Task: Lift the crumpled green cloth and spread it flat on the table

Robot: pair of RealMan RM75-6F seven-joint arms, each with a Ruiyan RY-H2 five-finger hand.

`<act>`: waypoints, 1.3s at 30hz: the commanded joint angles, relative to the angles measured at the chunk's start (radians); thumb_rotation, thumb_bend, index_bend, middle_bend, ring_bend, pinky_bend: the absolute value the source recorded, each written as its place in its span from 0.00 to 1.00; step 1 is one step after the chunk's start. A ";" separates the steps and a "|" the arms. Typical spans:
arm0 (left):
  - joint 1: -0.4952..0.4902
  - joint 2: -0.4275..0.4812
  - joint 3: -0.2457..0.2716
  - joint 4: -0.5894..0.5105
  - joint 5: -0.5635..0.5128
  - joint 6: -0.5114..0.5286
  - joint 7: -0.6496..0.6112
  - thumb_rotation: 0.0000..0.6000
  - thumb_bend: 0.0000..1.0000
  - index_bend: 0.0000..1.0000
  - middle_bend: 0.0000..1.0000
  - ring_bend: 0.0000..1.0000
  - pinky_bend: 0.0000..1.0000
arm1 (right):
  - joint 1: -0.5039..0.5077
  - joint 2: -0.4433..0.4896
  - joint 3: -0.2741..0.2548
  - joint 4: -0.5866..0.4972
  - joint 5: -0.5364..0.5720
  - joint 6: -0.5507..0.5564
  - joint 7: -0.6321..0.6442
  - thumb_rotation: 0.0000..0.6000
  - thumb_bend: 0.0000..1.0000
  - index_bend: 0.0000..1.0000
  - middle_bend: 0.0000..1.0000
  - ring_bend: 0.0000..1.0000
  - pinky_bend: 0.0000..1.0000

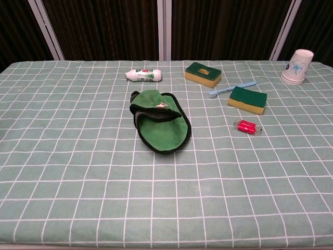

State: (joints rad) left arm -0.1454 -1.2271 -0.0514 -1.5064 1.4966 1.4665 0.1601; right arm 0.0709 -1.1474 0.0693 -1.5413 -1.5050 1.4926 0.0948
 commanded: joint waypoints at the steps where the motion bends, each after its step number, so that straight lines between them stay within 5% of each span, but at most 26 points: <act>1: -0.001 0.001 0.001 -0.003 -0.001 -0.003 0.002 1.00 0.07 0.34 0.28 0.23 0.31 | -0.001 0.001 -0.001 0.002 -0.003 0.002 0.005 0.86 0.06 0.18 0.21 0.18 0.21; 14: -0.001 0.001 0.000 0.001 0.008 0.004 -0.014 1.00 0.07 0.34 0.28 0.23 0.31 | 0.005 -0.001 -0.013 -0.006 -0.039 0.003 0.034 0.87 0.06 0.20 0.21 0.18 0.21; 24: -0.006 -0.010 -0.005 0.016 0.020 0.014 -0.034 1.00 0.07 0.34 0.28 0.23 0.31 | 0.131 -0.017 0.002 -0.070 -0.117 -0.118 0.023 0.87 0.06 0.29 0.21 0.14 0.21; 32: -0.011 -0.016 -0.010 0.018 0.039 0.033 -0.046 1.00 0.07 0.34 0.28 0.23 0.31 | 0.322 -0.149 0.066 -0.064 -0.075 -0.340 -0.019 0.92 0.06 0.33 0.21 0.10 0.21; 39: -0.010 -0.022 -0.014 0.024 0.034 0.037 -0.050 1.00 0.07 0.34 0.28 0.23 0.31 | 0.472 -0.343 0.123 0.055 0.024 -0.502 -0.067 0.97 0.06 0.33 0.22 0.10 0.21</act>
State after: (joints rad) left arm -0.1553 -1.2485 -0.0651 -1.4825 1.5304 1.5038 0.1100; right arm 0.4887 -1.4274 0.1646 -1.5367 -1.5218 1.0439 0.0528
